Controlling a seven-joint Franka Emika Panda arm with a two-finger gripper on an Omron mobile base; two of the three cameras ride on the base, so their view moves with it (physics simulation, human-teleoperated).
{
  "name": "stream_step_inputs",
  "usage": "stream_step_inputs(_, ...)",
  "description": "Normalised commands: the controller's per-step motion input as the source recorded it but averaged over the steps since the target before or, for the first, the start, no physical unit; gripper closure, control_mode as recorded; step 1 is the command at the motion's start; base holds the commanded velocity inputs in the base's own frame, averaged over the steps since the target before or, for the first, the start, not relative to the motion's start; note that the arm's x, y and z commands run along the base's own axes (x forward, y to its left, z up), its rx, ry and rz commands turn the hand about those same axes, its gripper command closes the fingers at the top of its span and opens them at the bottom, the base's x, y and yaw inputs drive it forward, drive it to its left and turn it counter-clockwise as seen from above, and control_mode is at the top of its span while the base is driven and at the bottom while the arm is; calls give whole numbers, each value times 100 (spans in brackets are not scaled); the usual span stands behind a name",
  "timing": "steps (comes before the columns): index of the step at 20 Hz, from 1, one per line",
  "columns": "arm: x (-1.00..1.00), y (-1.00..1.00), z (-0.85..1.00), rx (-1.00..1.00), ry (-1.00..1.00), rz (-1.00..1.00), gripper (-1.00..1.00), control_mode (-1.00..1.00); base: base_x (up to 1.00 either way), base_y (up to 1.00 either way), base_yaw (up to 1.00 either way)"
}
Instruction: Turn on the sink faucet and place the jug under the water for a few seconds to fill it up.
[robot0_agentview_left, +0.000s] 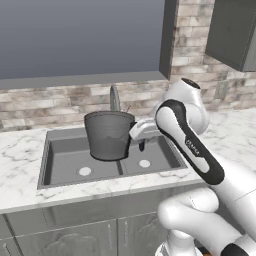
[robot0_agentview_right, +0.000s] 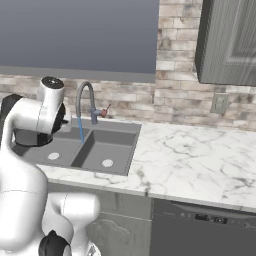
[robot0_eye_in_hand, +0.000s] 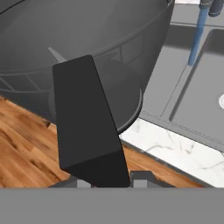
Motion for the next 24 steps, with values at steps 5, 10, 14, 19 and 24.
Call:
stream_step_inputs(5,0,0,0,0,0,0,100,-100,0,0,0)
stream_step_inputs(10,16,-28,0,0,0,3,100,-100,0,0,0)
stream_step_inputs(14,22,-50,0,0,0,8,100,-100,0,0,0)
stream_step_inputs(19,13,-71,0,0,0,11,100,-100,0,0,0)
stream_step_inputs(24,4,-78,0,0,0,14,100,-100,0,0,0)
